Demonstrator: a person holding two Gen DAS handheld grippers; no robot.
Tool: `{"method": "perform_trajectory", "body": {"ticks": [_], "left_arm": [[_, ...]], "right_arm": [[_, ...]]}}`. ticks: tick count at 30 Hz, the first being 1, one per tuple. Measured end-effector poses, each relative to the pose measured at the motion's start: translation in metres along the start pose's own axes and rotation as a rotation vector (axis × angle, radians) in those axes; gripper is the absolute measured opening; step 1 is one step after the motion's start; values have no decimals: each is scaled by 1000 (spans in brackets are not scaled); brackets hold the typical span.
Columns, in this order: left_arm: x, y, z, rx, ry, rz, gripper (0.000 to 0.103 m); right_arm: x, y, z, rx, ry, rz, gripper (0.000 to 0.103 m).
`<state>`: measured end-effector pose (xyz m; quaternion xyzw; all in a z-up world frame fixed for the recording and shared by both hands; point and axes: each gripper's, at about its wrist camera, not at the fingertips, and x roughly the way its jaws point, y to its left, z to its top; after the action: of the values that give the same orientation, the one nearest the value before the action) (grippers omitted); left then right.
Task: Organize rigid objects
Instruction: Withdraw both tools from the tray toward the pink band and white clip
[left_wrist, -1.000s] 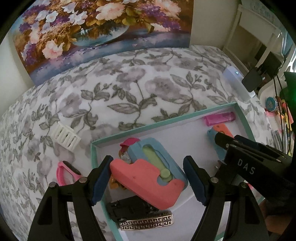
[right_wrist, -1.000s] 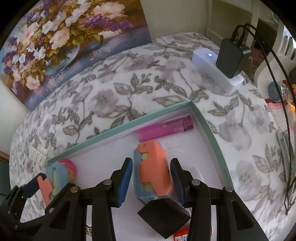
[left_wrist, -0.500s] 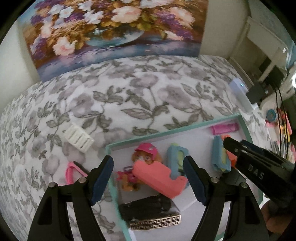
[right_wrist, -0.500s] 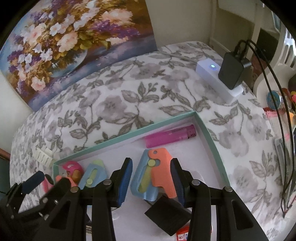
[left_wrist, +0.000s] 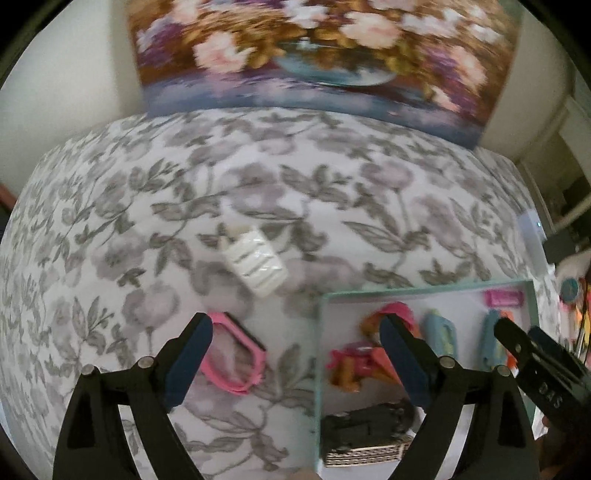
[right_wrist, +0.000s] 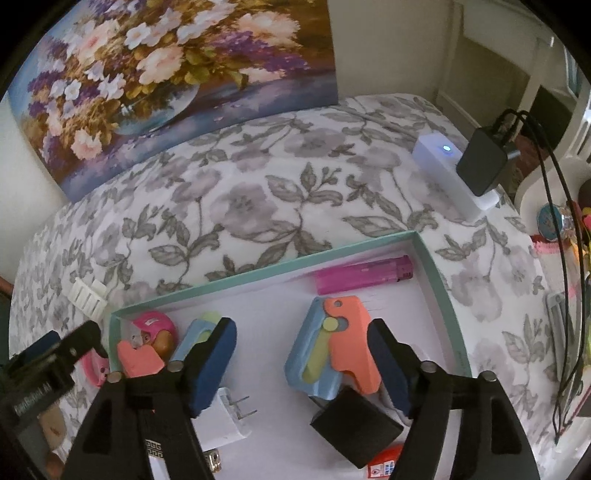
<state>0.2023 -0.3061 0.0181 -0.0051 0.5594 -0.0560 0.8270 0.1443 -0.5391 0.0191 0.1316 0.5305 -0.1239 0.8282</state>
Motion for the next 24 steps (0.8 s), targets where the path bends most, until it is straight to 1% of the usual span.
{"method": "perform_trajectory", "body": {"ticks": [2,4,6,7,8,11,16,21,24], "left_arm": [[1,10,1,-28,-1,6,92],[2,21,1,-55,-4,10,94],[3,33,2,-82,-8,14,103],[3,39,2,-97,-13,18,103],[3,47,3,-116,-16,27,103],[5,71,2,-166,-16,47,103],[10,104,-2,-212,20,48,103],[17,114,-6,-200,57,48,103],[22,110,-8,-181,74,23,103]], "right_arm": [[0,4,-1,-10,-1,-1,81],[0,7,-1,-14,-5,5,90],[-1,11,-2,-20,-13,16,93],[-1,12,-2,-23,-15,16,100],[-2,15,-2,-26,-23,13,103],[-4,22,-2,-41,-44,10,103],[-3,38,-4,-56,-32,55,103],[0,58,-8,-86,-14,66,103],[2,72,-12,-109,-4,76,103]]}}
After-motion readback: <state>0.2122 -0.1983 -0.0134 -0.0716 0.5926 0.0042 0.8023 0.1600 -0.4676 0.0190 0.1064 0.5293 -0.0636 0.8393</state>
